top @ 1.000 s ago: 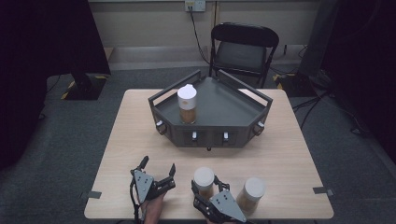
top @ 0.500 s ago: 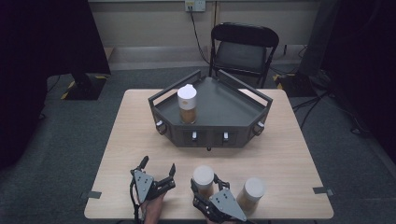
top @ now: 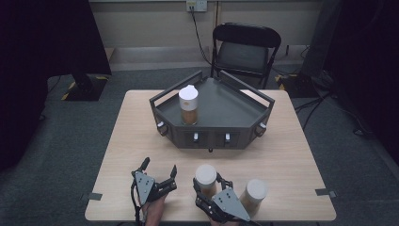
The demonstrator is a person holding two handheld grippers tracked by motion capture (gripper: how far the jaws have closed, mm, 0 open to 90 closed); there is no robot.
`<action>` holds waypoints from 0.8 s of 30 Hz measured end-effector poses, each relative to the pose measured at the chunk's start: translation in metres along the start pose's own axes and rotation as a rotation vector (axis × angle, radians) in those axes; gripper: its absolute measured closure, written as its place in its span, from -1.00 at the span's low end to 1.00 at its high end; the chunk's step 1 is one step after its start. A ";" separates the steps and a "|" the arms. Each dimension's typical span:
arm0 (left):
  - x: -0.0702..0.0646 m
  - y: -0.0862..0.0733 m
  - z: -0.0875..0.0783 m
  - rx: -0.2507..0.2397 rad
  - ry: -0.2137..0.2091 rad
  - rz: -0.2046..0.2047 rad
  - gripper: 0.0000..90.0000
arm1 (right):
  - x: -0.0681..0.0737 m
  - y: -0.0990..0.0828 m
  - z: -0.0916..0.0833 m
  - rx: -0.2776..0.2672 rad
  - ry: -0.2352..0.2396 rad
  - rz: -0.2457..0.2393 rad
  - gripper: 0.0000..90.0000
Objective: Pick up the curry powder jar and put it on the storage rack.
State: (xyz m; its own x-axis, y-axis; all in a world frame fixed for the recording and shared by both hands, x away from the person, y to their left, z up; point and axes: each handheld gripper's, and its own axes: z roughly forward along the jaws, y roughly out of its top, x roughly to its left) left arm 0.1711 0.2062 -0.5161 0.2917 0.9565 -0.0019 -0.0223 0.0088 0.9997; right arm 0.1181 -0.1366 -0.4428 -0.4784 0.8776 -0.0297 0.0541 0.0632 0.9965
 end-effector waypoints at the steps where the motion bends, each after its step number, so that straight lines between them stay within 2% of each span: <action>1: 0.000 0.000 0.000 -0.001 0.000 -0.002 -0.98 | -0.001 0.001 0.000 -0.001 0.005 -0.001 -0.22; 5: 0.000 0.000 0.000 -0.001 0.000 -0.002 -0.98 | -0.003 0.005 0.000 -0.006 0.008 -0.015 -0.22; 13: 0.000 0.000 0.000 -0.002 0.000 -0.003 -0.98 | -0.007 0.014 0.001 -0.003 0.003 -0.002 -0.22; 24: 0.000 0.000 0.000 -0.001 0.000 -0.001 -0.97 | -0.014 0.028 0.006 -0.004 0.010 -0.012 -0.23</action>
State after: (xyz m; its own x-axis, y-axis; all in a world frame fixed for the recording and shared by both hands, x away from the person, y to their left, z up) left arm 0.1711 0.2061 -0.5162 0.2917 0.9565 -0.0033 -0.0229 0.0104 0.9997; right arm 0.1317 -0.1447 -0.4152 -0.4878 0.8720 -0.0408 0.0445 0.0715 0.9965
